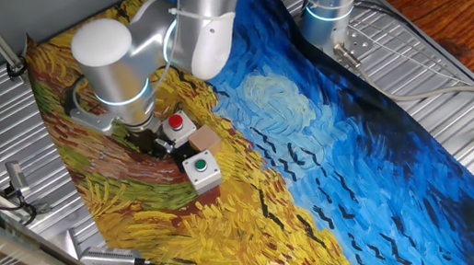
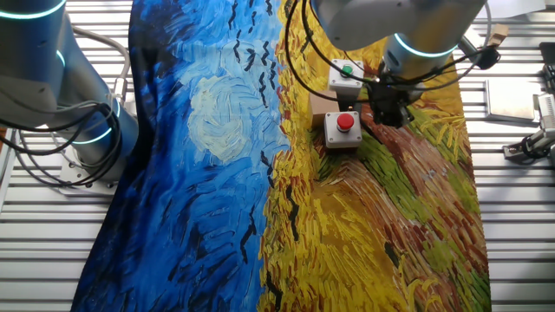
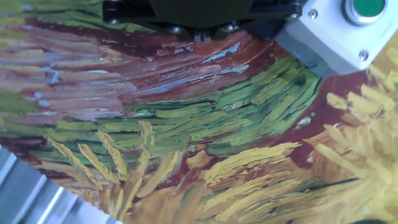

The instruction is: Turn the hands of a clock

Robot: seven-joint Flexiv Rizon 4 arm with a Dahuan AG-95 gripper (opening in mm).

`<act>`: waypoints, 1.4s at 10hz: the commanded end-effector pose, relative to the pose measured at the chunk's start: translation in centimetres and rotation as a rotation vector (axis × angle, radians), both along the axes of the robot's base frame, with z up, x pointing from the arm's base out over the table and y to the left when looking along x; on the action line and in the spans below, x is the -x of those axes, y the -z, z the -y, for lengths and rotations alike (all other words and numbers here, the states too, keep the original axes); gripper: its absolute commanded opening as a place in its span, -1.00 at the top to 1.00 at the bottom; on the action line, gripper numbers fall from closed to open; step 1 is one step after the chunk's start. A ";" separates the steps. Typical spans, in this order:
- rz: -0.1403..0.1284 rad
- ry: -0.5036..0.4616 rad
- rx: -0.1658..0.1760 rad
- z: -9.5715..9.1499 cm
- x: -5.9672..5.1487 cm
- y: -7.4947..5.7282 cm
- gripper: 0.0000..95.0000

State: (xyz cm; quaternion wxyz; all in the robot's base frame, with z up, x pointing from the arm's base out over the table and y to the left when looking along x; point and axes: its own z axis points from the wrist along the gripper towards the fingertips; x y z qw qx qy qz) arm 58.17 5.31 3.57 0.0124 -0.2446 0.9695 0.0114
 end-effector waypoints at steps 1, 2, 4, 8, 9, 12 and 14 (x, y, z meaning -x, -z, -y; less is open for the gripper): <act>0.001 0.004 0.000 -0.1 0.0 -0.1 1.00; 0.001 0.000 -0.001 0.0 0.0 -0.2 1.00; -0.002 -0.043 -0.004 2.3 -0.4 -1.1 1.00; -0.009 -0.192 -0.004 10.1 -0.7 -2.6 1.00; -0.008 -0.220 -0.005 10.5 -0.7 -2.6 1.00; -0.004 -0.208 -0.010 10.5 -0.7 -2.6 1.00; -0.003 -0.150 0.003 7.0 1.2 -2.4 1.00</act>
